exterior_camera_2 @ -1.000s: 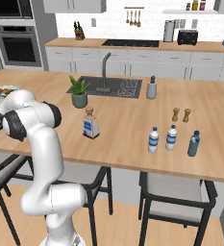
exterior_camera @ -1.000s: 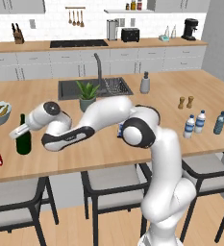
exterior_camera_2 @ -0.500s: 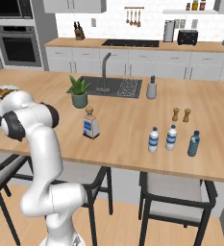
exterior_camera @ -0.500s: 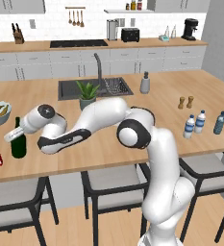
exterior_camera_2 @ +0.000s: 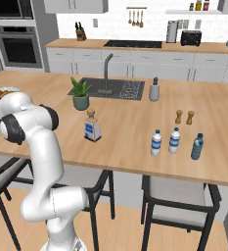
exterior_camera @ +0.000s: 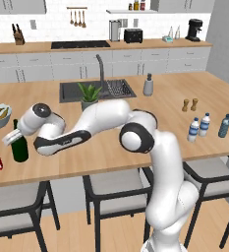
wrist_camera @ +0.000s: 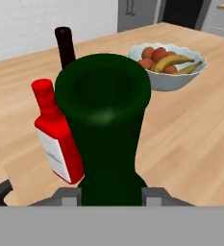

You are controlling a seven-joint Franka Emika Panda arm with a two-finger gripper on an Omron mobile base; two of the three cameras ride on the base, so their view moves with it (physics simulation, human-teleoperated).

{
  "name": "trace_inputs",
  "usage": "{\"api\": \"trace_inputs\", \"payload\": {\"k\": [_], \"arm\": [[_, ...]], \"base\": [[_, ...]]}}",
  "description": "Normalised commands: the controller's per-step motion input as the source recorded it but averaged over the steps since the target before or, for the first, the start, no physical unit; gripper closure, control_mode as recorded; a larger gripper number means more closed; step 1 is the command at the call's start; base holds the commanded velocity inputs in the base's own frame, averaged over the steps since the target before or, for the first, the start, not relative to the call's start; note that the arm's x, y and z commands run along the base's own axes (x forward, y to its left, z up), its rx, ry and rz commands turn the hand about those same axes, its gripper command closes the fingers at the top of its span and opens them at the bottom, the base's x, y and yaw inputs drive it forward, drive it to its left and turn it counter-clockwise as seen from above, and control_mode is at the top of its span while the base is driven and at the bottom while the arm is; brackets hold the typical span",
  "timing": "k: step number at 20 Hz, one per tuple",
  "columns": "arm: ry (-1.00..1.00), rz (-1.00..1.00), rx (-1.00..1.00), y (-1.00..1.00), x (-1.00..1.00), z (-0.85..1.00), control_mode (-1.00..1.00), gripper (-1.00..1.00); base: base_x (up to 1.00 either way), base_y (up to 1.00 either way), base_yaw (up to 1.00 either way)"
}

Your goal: Move the plastic bottles in the middle to the plastics group, and the glass bottles in the middle to the glass group.

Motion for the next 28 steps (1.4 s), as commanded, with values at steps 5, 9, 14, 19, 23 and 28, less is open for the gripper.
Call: {"api": "trace_inputs", "payload": {"k": [5,9,14,19,23,28], "arm": [[0.0,0.0,-0.01,0.01,0.06,0.0,-1.0,1.0],[0.0,0.0,0.0,0.0,0.04,-0.18,-1.0,1.0],[0.0,0.0,0.0,0.0,0.0,-0.39,-1.0,1.0],[0.0,0.0,0.0,0.0,0.03,-0.16,-1.0,1.0],[0.0,0.0,0.0,0.03,0.19,0.08,-1.0,1.0],[0.01,0.0,-0.01,0.27,0.44,0.11,-1.0,1.0]], "base": [[0.0,0.0,0.0],[0.0,0.0,0.0],[0.0,0.0,0.0],[0.0,0.0,0.0],[0.0,0.0,0.0],[0.0,0.0,0.0]]}}
